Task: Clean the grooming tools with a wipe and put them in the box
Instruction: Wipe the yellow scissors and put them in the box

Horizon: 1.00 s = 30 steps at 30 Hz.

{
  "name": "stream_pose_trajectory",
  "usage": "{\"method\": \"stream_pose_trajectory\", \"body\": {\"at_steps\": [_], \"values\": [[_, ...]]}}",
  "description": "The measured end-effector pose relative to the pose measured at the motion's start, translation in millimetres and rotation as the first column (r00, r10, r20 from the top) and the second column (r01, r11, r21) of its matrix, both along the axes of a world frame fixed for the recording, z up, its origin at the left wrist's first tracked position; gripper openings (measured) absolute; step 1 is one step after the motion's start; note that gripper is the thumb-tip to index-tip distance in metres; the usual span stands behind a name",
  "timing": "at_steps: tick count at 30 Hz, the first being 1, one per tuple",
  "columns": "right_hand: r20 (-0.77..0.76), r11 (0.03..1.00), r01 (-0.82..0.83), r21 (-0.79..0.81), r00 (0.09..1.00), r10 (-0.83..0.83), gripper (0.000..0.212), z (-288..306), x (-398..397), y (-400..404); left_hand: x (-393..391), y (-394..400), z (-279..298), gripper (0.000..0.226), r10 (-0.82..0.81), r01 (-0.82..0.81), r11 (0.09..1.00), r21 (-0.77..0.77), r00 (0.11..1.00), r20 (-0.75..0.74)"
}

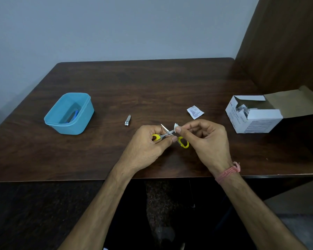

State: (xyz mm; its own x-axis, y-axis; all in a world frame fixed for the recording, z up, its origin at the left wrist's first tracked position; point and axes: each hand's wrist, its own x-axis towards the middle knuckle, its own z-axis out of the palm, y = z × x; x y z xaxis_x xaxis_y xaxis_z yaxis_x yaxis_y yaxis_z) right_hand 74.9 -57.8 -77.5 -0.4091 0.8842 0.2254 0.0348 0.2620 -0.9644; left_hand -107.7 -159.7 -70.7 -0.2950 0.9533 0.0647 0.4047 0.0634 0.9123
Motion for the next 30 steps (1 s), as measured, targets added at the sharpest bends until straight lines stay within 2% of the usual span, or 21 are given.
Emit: {"method": "stream_pose_trajectory", "body": {"at_steps": [3,8,11,18,21,25,28,30], "values": [[0.027,0.997,-0.074,0.019,0.997,0.073,0.017,-1,0,-1,1,-1,0,0.013,-0.003,0.003,1.000,0.006,1.000,-0.005],[-0.113,0.980,0.196,-0.031,0.974,-0.198,0.018,-6,1,6,1,1,0,0.020,0.050,-0.051,0.998,-0.038,0.999,-0.019],[-0.173,0.975,0.217,-0.041,0.960,-0.221,0.018,-7,3,7,2,2,1,0.025,0.073,-0.073,0.996,-0.060,0.997,-0.007],[-0.014,0.995,-0.055,0.084,0.998,0.056,0.008,-5,0,-1,4,2,5,0.027,0.055,-0.054,0.998,-0.042,0.998,0.012],[0.032,0.986,-0.048,0.162,0.999,0.043,0.009,-5,1,-3,4,1,5,0.029,0.054,-0.054,0.998,-0.042,0.999,0.005],[0.141,0.939,-0.052,0.340,0.990,0.004,0.012,-1,-4,-8,5,1,6,0.025,0.044,-0.044,0.998,-0.048,0.999,0.003],[0.189,0.914,-0.045,0.404,0.981,-0.036,0.011,4,-13,-11,3,2,4,0.033,0.039,-0.039,0.999,-0.031,0.999,-0.018],[0.216,0.894,-0.059,0.444,0.976,-0.043,0.012,10,-19,-11,2,2,3,0.027,0.014,-0.015,0.999,-0.031,1.000,-0.022]]}}
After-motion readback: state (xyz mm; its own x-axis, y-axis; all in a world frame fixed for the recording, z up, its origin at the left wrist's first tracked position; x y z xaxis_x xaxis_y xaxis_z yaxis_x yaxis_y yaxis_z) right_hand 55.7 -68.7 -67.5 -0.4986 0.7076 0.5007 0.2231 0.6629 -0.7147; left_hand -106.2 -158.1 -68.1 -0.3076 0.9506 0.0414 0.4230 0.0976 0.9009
